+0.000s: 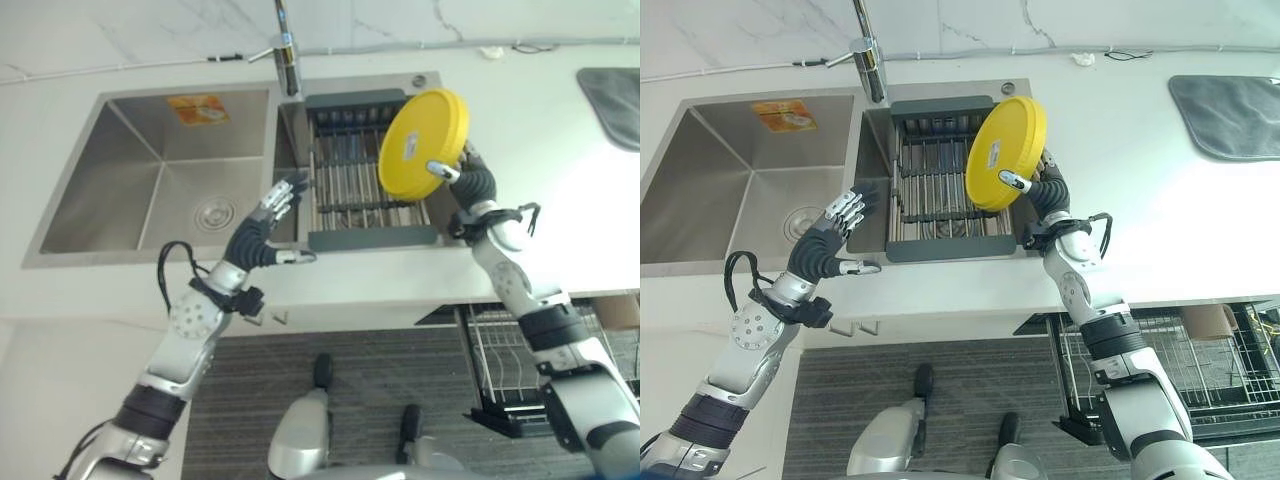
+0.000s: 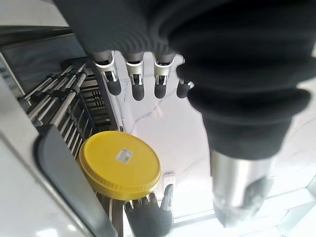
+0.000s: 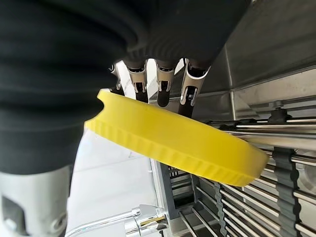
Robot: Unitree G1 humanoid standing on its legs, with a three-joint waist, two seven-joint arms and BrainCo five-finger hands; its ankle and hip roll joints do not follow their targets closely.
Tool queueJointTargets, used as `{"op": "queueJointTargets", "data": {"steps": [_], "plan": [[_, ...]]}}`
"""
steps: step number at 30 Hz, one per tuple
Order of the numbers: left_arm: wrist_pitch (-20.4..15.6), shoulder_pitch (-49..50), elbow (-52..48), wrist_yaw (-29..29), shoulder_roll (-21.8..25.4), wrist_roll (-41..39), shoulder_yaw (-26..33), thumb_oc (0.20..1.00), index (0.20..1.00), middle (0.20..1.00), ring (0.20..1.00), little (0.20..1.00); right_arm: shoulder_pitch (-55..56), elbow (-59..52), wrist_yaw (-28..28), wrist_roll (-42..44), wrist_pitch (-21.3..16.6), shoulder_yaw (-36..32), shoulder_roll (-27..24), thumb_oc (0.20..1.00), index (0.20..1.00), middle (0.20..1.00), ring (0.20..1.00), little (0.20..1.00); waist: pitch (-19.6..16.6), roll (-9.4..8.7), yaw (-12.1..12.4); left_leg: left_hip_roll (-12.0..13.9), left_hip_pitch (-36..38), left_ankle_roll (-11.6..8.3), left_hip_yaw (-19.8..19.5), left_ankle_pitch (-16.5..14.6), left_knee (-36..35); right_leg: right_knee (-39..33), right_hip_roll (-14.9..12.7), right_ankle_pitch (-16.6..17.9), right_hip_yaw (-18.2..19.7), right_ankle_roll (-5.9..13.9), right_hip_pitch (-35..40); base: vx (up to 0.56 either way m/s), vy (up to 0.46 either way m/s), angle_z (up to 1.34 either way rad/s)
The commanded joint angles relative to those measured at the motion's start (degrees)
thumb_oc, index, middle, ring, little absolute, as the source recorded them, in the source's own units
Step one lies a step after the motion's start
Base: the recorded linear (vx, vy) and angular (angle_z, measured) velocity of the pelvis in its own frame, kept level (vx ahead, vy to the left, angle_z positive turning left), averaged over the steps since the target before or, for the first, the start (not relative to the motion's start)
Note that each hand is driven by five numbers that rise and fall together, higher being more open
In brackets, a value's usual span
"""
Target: Place the dishes in the dishwasher.
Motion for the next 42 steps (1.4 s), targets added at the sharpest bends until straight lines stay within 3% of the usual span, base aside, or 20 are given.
{"op": "queueJointTargets", "data": {"steps": [1, 9, 17, 30, 31, 32, 33, 42], "plan": [[-2.5, -2.6, -1.9, 0.7, -1.1, 0.3, -1.4, 1.0, 1.0, 1.0, 1.0, 1.0, -5.5, -1.8, -1.0, 0.8, -1.4, -1.2, -0.5, 1.0, 1.0, 1.0, 1.0, 1.0, -2.0, 1.44, 1.6, -0.7, 2.3, 0.53, -2.3, -6.8, 1.7, 6.7, -1.8, -0.7, -1.6, 0.79, -6.1, 0.0, 0.0, 0.0], [-2.8, -3.1, -1.8, 1.9, -1.5, 0.9, -1.9, 1.0, 1.0, 1.0, 1.0, 1.0, -7.3, -0.8, -3.3, -0.4, -1.2, -1.1, -0.7, 1.0, 1.0, 1.0, 1.0, 1.0, -1.6, 1.87, 1.7, -0.8, 2.1, 0.56, -2.3, -6.7, 1.7, 7.0, -2.0, -0.8, -1.7, 0.66, -6.4, 0.0, 0.0, 0.0], [-2.7, -4.0, -1.5, 2.9, -1.7, 0.8, -2.7, 1.0, 1.0, 1.0, 1.0, 1.0, -9.6, 2.2, -9.6, -2.8, -2.5, -2.5, -0.9, 1.0, 1.0, 1.0, 1.0, 1.0, -1.1, 2.3, 1.8, -1.0, 1.6, 0.7, -2.4, -6.8, 1.9, 7.6, -2.1, -1.0, -1.8, 0.56, -7.0, 0.0, 0.0, 0.0], [-3.6, -5.2, -1.2, 3.2, -1.5, -0.1, -3.4, 1.0, 1.0, 1.0, 1.0, 1.0, -14.3, 5.1, -8.0, -4.5, -0.7, -1.4, -2.7, 1.0, 1.0, 1.0, 1.0, 1.0, 0.1, 3.06, 2.2, -1.4, 0.4, 0.76, -3.0, -6.7, 2.6, 8.8, -2.4, -1.5, -1.9, 0.34, -8.3, 0.0, 0.0, 0.0], [-3.5, -5.2, -1.4, 3.1, -1.4, -0.2, -3.3, 1.0, 1.0, 1.0, 1.0, 1.0, -14.4, 5.0, -8.0, -4.8, -0.2, -1.3, -2.8, 0.429, 0.429, 0.429, 0.429, 0.429, 0.1, 3.07, 2.3, -1.4, 0.3, 0.81, -3.0, -6.7, 2.7, 9.0, -2.5, -1.5, -1.9, 0.31, -8.5, 0.0, 0.0, 0.0], [-3.5, -5.1, -1.4, 3.0, -1.4, -0.2, -3.3, 1.0, 1.0, 1.0, 1.0, 1.0, -14.4, 5.0, -8.0, -4.9, -0.1, -1.3, -2.8, 0.228, 0.228, 0.228, 0.228, 0.228, 0.1, 3.07, 2.3, -1.4, 0.3, 0.82, -3.0, -6.7, 2.6, 9.0, -2.5, -1.5, -1.9, 0.3, -8.5, 0.0, 0.0, 0.0], [-3.4, -5.0, -1.5, 3.0, -1.5, -0.2, -3.2, 1.0, 1.0, 1.0, 1.0, 1.0, -14.4, 5.1, -7.7, -5.3, 0.0, -1.2, -2.9, 0.2, 0.2, 0.2, 0.2, 0.2, 0.2, 3.08, 2.3, -1.4, 0.3, 0.8, -3.0, -6.7, 2.6, 9.1, -2.5, -1.5, -2.0, 0.31, -8.5, 0.0, 0.0, 0.0], [-3.5, -5.5, -1.5, 2.7, -1.1, -0.4, -3.3, 1.0, 1.0, 1.0, 1.0, 1.0, -15.2, 6.7, -6.1, -7.7, 2.3, 0.0, -3.7, 0.2, 0.2, 0.2, 0.2, 0.2, 0.7, 3.08, 2.5, -1.4, -0.2, 0.85, -2.9, -6.7, 2.9, 9.4, -2.7, -1.6, -2.3, 0.43, -9.0, 0.0, 0.0, 0.0]]}}
